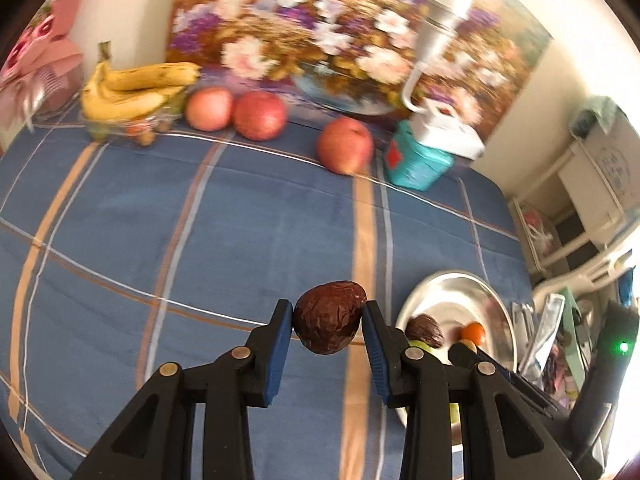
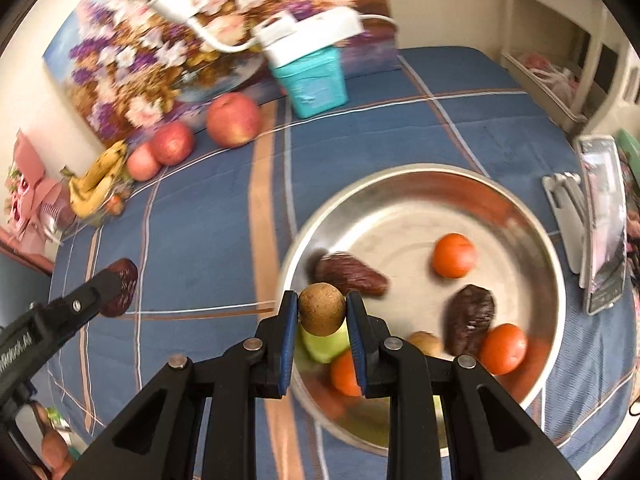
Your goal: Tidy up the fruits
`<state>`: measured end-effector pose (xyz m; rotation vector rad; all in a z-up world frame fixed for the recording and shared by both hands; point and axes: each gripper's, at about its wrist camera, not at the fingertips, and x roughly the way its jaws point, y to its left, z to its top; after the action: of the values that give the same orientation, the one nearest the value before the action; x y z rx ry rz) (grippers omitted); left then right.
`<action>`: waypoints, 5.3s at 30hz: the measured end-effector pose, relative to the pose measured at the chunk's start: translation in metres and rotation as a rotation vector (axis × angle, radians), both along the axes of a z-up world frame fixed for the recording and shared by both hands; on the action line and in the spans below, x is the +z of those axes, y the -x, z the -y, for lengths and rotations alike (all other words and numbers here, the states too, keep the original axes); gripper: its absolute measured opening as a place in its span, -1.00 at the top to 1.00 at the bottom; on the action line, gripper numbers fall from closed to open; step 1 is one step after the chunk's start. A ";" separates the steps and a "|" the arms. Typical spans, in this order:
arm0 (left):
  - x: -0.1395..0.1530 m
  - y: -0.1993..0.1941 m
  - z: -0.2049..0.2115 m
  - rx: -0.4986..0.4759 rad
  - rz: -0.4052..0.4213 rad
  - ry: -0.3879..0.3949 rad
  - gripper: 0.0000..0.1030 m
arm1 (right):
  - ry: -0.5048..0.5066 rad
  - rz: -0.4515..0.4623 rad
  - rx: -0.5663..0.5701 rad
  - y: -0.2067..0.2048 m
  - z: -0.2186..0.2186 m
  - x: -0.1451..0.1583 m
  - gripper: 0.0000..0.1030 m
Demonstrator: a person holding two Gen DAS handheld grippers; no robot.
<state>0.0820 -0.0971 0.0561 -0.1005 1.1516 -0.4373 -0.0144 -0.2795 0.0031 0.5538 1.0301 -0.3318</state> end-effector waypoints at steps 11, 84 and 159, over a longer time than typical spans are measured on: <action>-0.011 0.028 0.069 -0.169 -0.047 0.038 0.26 | -0.004 0.028 -0.091 0.027 0.039 0.007 0.50; -0.077 -0.012 0.040 0.033 -0.029 -0.306 -1.00 | 0.132 -0.071 -0.040 0.014 0.051 -0.024 -0.82; -0.033 0.083 -0.055 0.031 0.069 -0.535 -1.00 | 0.204 -0.040 0.047 0.085 -0.056 -0.020 -0.82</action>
<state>-0.0005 -0.0420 0.0236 0.3593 1.1626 -0.0941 -0.0996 -0.2236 -0.0165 0.3397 1.0322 -0.4029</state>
